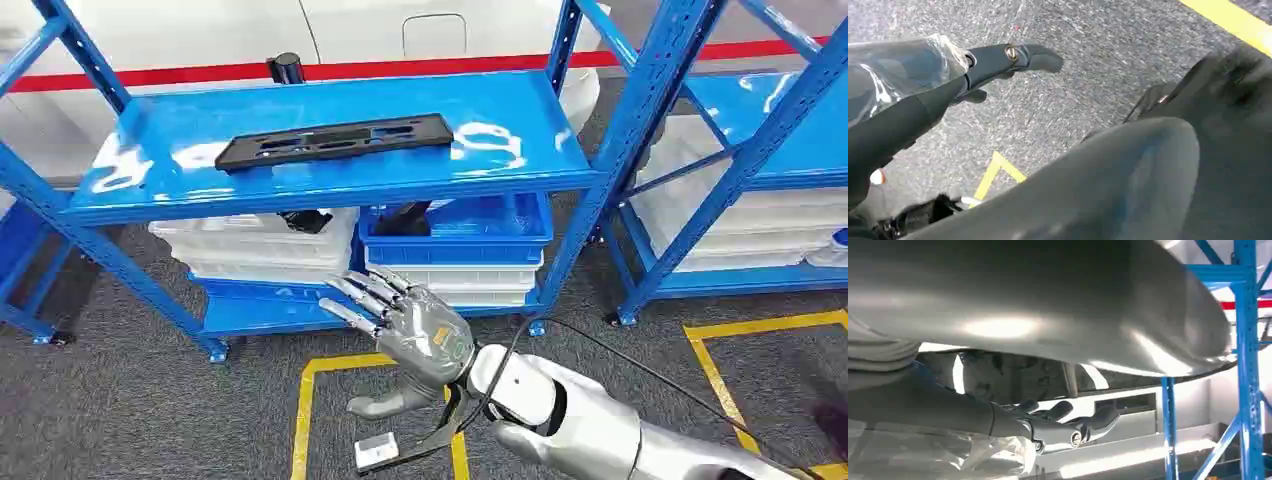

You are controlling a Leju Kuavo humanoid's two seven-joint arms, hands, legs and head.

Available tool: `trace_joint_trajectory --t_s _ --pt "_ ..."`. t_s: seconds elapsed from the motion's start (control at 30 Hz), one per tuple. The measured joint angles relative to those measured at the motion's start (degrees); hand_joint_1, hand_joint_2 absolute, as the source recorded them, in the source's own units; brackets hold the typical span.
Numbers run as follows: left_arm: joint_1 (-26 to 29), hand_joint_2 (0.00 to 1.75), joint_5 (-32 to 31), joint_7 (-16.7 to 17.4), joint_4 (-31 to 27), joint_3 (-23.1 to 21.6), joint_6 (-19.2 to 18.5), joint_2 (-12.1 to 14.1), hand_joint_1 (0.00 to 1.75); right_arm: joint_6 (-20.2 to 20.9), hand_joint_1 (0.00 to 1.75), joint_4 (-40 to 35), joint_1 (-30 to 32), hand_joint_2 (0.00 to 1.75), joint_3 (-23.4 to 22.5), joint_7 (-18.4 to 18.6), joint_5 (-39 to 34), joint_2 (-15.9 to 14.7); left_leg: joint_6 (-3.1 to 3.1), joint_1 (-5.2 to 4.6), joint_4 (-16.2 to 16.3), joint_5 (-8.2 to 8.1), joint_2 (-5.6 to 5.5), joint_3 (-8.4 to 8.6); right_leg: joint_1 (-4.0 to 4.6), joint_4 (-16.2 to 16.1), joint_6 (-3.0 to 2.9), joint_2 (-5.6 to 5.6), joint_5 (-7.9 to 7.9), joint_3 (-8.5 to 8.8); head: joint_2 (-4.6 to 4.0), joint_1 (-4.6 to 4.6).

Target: Take the parts from the cabinet and place them on the table.

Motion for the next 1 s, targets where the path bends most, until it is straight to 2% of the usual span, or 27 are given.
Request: trace_joint_trajectory --t_s 0.03,0.07,0.1,0.13,0.17,0.2,0.23,0.27,0.33,0.37,0.4,0.43,0.47,0.5,0.53,0.57,0.6,0.63,0.67,0.7,0.73,0.77,0.83,0.87,0.9,0.93,1.0 --pt "0.3 0.00 0.0 0.0 0.0 0.0 0.0 0.0 0.00 0.0 0.00 0.0 0.1 0.00 0.1 0.0 0.1 0.0 -0.15 0.02 0.5 -0.28 0.02 -1.45 -0.01 0.0 0.01 0.12 -0.50 0.57 0.00 -0.02" --pt "0.4 0.00 0.0 0.0 0.0 0.0 0.0 0.0 0.00 0.0 0.00 0.0 0.1 0.00 0.1 0.0 0.2 0.0 -0.26 0.04 -1.6 0.92 0.03 -1.60 -0.02 0.0 0.08 0.22 -1.08 1.31 0.00 -0.02" --pt "0.4 0.00 0.0 0.0 0.0 0.0 0.0 0.0 0.00 0.0 0.00 0.0 0.1 0.00 0.1 0.0 0.2 0.0 -0.13 0.03 -5.7 3.59 0.04 -0.69 -0.01 0.0 0.22 0.26 -1.69 2.21 0.00 -0.02" --pt "0.4 0.00 0.0 0.0 0.0 0.0 0.0 0.0 0.00 0.0 0.00 0.0 0.1 0.00 0.1 0.0 0.2 0.0 0.05 0.01 -10.6 7.19 0.07 0.73 -0.01 0.0 0.37 0.25 -2.34 3.12 0.00 -0.02" --pt "0.5 0.00 0.0 0.0 0.0 0.0 0.0 0.1 0.00 0.0 0.00 0.0 0.1 0.00 0.1 0.0 0.2 0.0 0.50 -0.13 -15.9 11.97 0.22 2.08 -0.02 -0.2 0.61 0.20 -3.03 3.68 0.00 -0.04" --pt "0.5 0.00 0.0 0.0 0.1 0.0 0.0 0.1 0.00 0.1 0.00 0.1 0.2 0.00 0.2 0.0 0.2 0.0 0.90 -0.69 -16.7 12.44 0.20 1.89 0.21 0.0 0.94 0.26 -3.47 4.24 0.00 -0.02" --pt "0.5 0.00 0.0 0.0 0.1 0.0 0.0 0.1 0.00 0.1 0.00 0.0 0.1 0.00 0.2 0.0 0.2 0.0 1.25 -0.77 -17.0 11.42 0.31 2.08 0.14 -0.4 1.23 0.35 -3.66 4.03 0.00 -0.04" --pt "0.5 0.00 0.0 0.0 0.1 0.0 -0.1 0.1 0.00 0.1 0.00 0.0 0.2 0.00 0.1 0.0 0.3 0.0 1.61 -0.78 -17.2 12.18 0.24 2.45 0.12 -0.6 1.60 0.36 -3.81 4.31 0.00 -0.11" --pt "0.6 0.00 0.0 0.0 0.1 0.0 -0.1 0.1 0.00 0.0 0.00 0.0 0.1 0.00 0.1 0.0 0.3 0.0 2.29 -0.44 -17.4 11.73 0.09 3.31 0.26 -0.2 2.05 0.37 -3.90 4.87 0.00 -0.04" --pt "0.6 0.00 -0.1 0.0 0.1 0.0 -0.1 0.2 0.00 0.0 0.00 0.0 0.1 0.00 0.1 0.0 0.3 0.0 2.59 -0.30 -17.9 11.56 0.04 4.25 0.05 1.7 2.26 0.24 -4.01 4.39 0.00 -0.02" --pt "0.5 0.00 -0.1 0.0 0.1 0.0 -0.1 0.2 0.00 0.0 0.00 0.0 -0.1 0.00 0.0 0.0 0.3 0.0 3.00 -0.24 -18.0 11.18 0.08 4.87 0.06 5.7 2.52 0.21 -4.27 2.22 0.00 0.02" --pt "0.4 0.00 -0.1 0.0 0.1 0.0 -0.1 0.2 0.00 0.0 0.00 0.0 -0.1 0.00 0.0 0.0 0.3 0.0 3.16 -0.23 -18.0 10.84 0.08 5.20 -0.04 9.5 2.66 0.21 -5.19 -0.32 0.00 0.02" --pt "0.3 0.00 -0.1 0.0 0.1 0.0 -0.1 0.2 0.00 0.0 0.00 0.0 0.1 0.00 0.1 0.0 0.3 0.0 3.18 -0.22 -18.0 10.29 0.07 5.66 -0.12 14.2 2.85 0.21 -7.17 -3.65 0.00 0.02" --pt "0.4 0.00 -0.1 0.0 0.1 0.0 -0.2 0.2 0.00 0.0 0.00 0.0 0.3 0.00 0.1 0.0 0.3 0.0 3.16 -0.21 -18.0 9.72 0.06 6.25 -0.21 17.5 3.06 0.21 -9.35 -6.45 0.00 0.04" --pt "0.6 0.00 -0.1 0.0 0.1 0.0 -0.2 0.2 0.00 0.0 0.00 0.0 0.4 0.00 0.1 0.0 0.3 0.0 3.10 -0.20 -18.0 9.17 0.05 6.89 -0.31 18.5 3.27 0.20 -10.20 -8.06 0.00 0.02" --pt "0.6 0.00 -0.1 0.0 0.1 -0.1 -0.2 0.2 0.00 0.0 0.00 0.0 0.4 0.00 0.1 0.0 0.3 0.0 3.02 -0.17 -18.0 8.65 0.00 7.58 -0.42 17.4 3.34 0.19 -9.69 -8.55 0.00 0.04" --pt "0.6 0.00 -0.1 0.0 0.1 -0.1 -0.2 0.2 0.00 0.0 0.00 0.0 0.4 0.00 0.1 0.0 0.3 0.0 2.88 -0.12 -18.0 7.97 -0.08 8.52 -0.55 13.9 3.44 0.17 -7.38 -7.98 0.00 0.04" --pt "0.6 0.00 -0.1 0.0 0.1 -0.1 -0.2 0.2 0.00 0.0 0.00 0.0 0.4 0.00 0.1 0.0 0.3 0.0 2.67 -0.05 -18.0 7.29 -0.17 9.46 -0.65 9.0 3.44 0.14 -3.78 -6.63 0.00 0.04" --pt "0.6 0.00 -0.1 0.0 0.1 -0.1 -0.2 0.2 0.00 0.0 0.00 0.0 0.5 0.00 0.1 0.0 0.3 -0.1 2.37 -0.01 -18.1 6.60 -0.18 10.22 -0.73 3.9 3.41 0.09 0.58 -5.18 0.00 0.04" --pt "0.5 0.00 -0.1 0.0 0.1 -0.1 -0.2 0.2 0.00 0.0 0.00 0.1 0.5 0.00 0.1 0.0 0.3 -0.1 2.05 -0.13 -18.0 6.03 -0.19 10.61 -0.70 1.1 3.24 -0.17 3.80 -4.83 0.00 0.04" --pt "0.5 0.00 -0.1 0.1 0.1 -0.1 -0.2 0.2 0.00 0.0 0.00 0.1 0.5 0.00 0.2 0.0 0.3 -0.1 1.65 -0.20 -18.0 5.55 -0.30 10.94 -0.49 1.4 2.79 -0.44 1.63 -4.65 0.00 0.00" --pt "0.4 0.00 -0.1 0.2 0.1 -0.2 -0.2 0.2 0.00 -0.1 0.00 0.1 0.6 0.00 0.2 0.0 0.3 -0.1 1.09 -0.16 -18.2 5.16 -0.21 11.13 -0.09 1.4 2.34 -0.26 2.92 -4.39 0.00 -0.07" --pt "0.3 0.00 -0.1 0.2 0.1 -0.2 -0.2 0.2 0.00 -0.1 0.00 0.0 0.4 0.00 0.1 -0.1 0.4 -0.1 0.45 -0.11 -17.3 5.40 -0.17 11.70 -0.15 1.2 1.29 -0.18 2.19 -3.67 0.00 0.00" --pt "0.1 0.00 -0.1 0.2 0.1 -0.2 -0.2 0.2 0.00 -0.2 0.00 0.0 0.3 0.00 0.0 -0.1 0.4 -0.1 0.29 0.10 -15.9 5.09 -0.05 11.07 -0.41 1.0 1.06 -0.19 2.05 -3.10 0.00 0.00" --pt "-0.1 0.00 -0.1 0.2 0.1 -0.2 -0.2 0.2 0.00 -0.2 0.00 0.0 0.2 0.00 0.0 -0.1 0.4 0.0 0.16 0.14 -12.9 4.97 0.06 9.50 -0.41 1.0 0.62 -0.20 1.68 -2.72 0.00 -0.11" --pt "-0.3 0.00 -0.1 0.2 0.1 -0.2 -0.2 0.2 0.00 -0.2 0.00 0.0 0.2 0.00 0.1 -0.1 0.4 0.0 -0.05 0.16 -8.9 4.20 0.09 6.88 -0.41 1.0 0.31 -0.20 1.39 -2.45 0.00 -0.20" --pt "-0.1 0.00 -0.1 0.2 0.1 -0.3 -0.2 0.2 0.00 -0.2 0.00 0.0 0.4 0.00 0.1 -0.1 0.4 0.0 -0.43 0.18 -1.1 0.71 0.11 0.95 -0.29 1.0 0.21 -0.08 0.49 -1.73 0.00 -0.17"
